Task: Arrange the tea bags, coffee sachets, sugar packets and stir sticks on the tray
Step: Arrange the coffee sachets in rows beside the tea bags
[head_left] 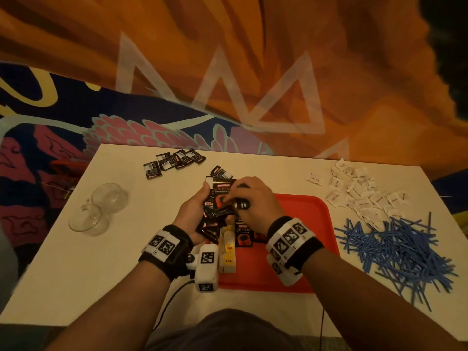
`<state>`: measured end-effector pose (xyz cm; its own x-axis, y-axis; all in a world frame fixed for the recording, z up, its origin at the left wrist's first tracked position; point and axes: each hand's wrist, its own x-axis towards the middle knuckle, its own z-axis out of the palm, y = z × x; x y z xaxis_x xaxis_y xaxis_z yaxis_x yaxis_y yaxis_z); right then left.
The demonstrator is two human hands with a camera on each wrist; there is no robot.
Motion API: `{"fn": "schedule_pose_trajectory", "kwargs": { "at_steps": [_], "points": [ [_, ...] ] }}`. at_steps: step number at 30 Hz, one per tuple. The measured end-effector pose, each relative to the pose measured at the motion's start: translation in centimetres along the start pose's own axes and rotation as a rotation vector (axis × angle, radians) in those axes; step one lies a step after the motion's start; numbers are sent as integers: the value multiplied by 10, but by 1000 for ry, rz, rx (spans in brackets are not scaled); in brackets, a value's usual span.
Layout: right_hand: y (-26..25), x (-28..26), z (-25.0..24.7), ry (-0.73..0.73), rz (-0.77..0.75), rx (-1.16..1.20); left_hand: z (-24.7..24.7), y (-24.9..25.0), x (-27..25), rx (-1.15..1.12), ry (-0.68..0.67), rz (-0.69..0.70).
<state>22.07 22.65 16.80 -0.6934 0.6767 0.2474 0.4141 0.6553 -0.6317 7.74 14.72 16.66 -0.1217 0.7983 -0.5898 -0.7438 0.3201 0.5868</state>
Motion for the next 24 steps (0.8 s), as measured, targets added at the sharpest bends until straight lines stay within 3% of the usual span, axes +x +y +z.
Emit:
{"fn": "schedule_pose_trajectory", "kwargs": {
  "at_steps": [3, 6, 8, 10, 12, 14, 19, 24],
  "points": [
    [0, -4, 1, -190, -23, -177, -3, -3, 2, 73, 16, 13],
    [-3, -3, 1, -261, 30, -105, -7, -6, 3, 92, 48, 32],
    [-4, -2, 2, -142, 169, 138, -9, -7, 3, 96, 55, 46],
    [0, -2, 5, -5, 429, 512, -9, -7, 4, 99, 59, 63],
    [1, -2, 9, 45, 667, 880, -8, -9, 5, 103, 51, 79],
    [2, 1, 16, 48, 797, 1062, -8, -10, 6, 123, 25, 98],
    [0, 6, 24, 85, 772, 1010, -6, -9, 5, 119, -11, 80],
    [2, 5, 16, 235, 794, 1085, -7, -6, 9, 81, 35, 53]
  ]
}}
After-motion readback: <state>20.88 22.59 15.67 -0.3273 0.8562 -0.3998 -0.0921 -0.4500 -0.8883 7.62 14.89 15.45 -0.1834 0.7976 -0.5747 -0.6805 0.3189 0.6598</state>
